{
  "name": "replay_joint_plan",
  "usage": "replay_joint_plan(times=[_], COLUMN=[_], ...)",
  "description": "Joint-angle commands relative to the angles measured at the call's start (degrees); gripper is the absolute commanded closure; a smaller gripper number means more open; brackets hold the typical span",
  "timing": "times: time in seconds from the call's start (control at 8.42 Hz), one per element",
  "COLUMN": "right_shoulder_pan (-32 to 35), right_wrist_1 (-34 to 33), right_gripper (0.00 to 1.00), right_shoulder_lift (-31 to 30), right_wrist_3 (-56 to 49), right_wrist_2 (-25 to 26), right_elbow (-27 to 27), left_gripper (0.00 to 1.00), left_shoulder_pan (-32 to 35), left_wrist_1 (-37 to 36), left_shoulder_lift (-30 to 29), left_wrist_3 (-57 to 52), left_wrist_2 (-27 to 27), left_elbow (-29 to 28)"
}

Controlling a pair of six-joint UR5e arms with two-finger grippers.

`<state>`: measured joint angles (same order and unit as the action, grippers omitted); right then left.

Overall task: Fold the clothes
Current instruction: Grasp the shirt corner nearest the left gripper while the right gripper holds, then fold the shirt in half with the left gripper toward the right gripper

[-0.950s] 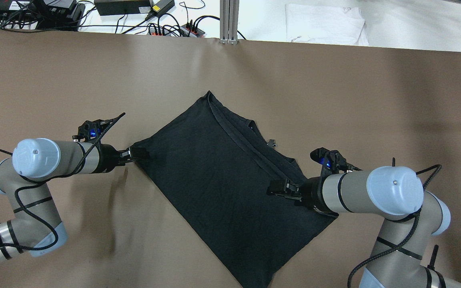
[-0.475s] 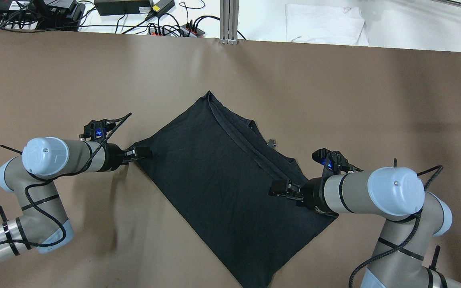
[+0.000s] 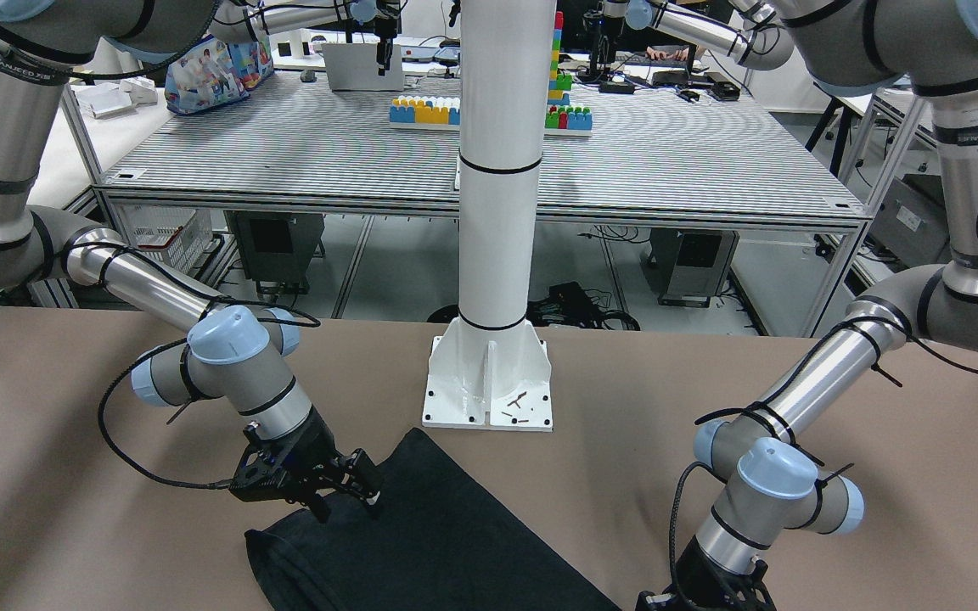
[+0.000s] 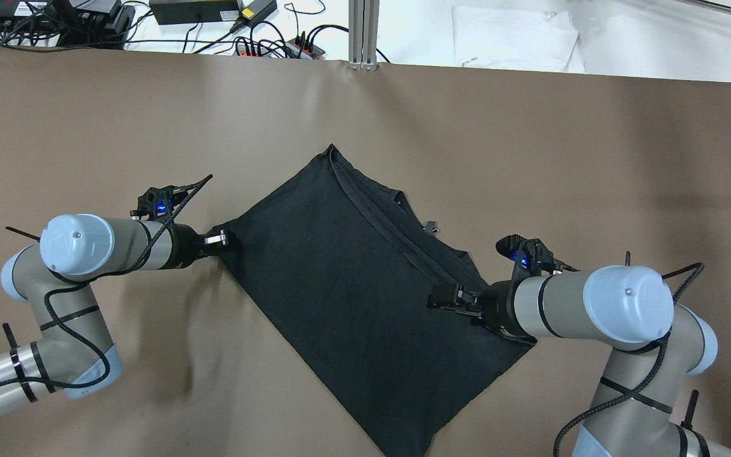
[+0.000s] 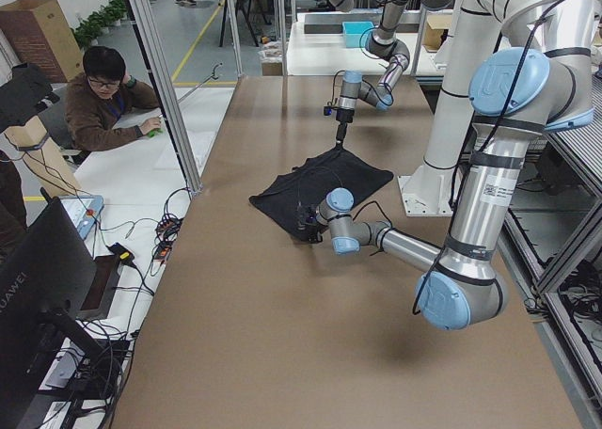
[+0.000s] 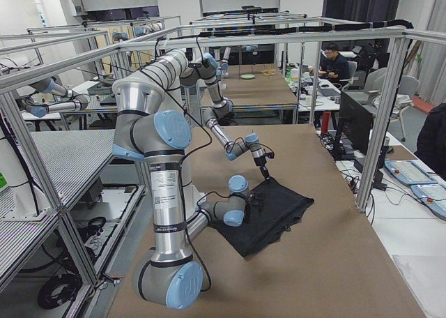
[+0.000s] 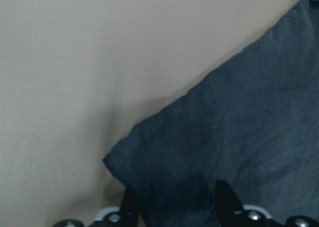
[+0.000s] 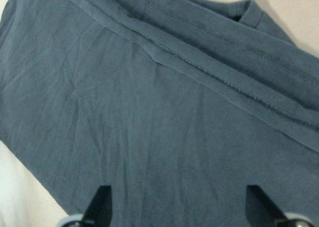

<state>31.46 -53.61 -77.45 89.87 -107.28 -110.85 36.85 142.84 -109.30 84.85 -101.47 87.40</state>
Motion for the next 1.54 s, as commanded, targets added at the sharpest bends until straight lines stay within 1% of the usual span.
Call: replay_joint_plan(times=[0.0,0.24,0.36,0.48,0.59,0.83,0.95,1.07,1.31,1.43], right_shoulder_pan=[0.0,0.09,0.09,0.09,0.18,0.44,0.87,1.31,1.67,2.11], right_wrist_1=[0.0,0.0,0.0,0.0,0.0,-0.09,-0.35,-0.61,-1.49,-2.45], right_gripper=[0.06,0.06,0.06,0.06,0.06,0.06,0.06,0.06,0.06,0.06], right_shoulder_lift=[0.02,0.1,0.19,0.19,0.19,0.19,0.1,0.1,0.1,0.19], right_wrist_3=[0.04,-0.05,-0.05,-0.05,-0.05,-0.05,-0.05,-0.05,-0.05,-0.22], right_wrist_2=[0.06,0.06,0.06,0.06,0.06,0.06,0.06,0.06,0.06,0.06], right_elbow=[0.2,0.11,0.02,0.02,0.02,0.11,0.11,0.11,0.02,0.02], left_gripper=[1.0,1.0,1.0,1.0,1.0,1.0,1.0,1.0,1.0,1.0], left_shoulder_pan=[1.29,4.53,6.64,8.31,10.07,12.09,12.8,12.9,12.29,12.37], left_wrist_1=[-0.54,-0.72,-1.33,-2.98,-4.05,-4.32,-4.23,-4.23,-4.14,-4.14], left_shoulder_lift=[-0.47,-0.56,-2.74,-6.59,-11.59,-23.1,-26.72,-31.02,-37.01,-37.65], left_wrist_3=[-0.64,-2.13,-3.8,-5.73,-6.53,-8.63,-9.34,-9.35,-9.18,-9.17], left_wrist_2=[-0.66,-0.75,-0.92,-0.92,-0.66,-0.31,-0.31,1.0,5.82,6.1], left_elbow=[0.23,-0.64,-3.08,-6.5,-11.15,-23.88,-28.64,-32.69,-39.29,-40.02])
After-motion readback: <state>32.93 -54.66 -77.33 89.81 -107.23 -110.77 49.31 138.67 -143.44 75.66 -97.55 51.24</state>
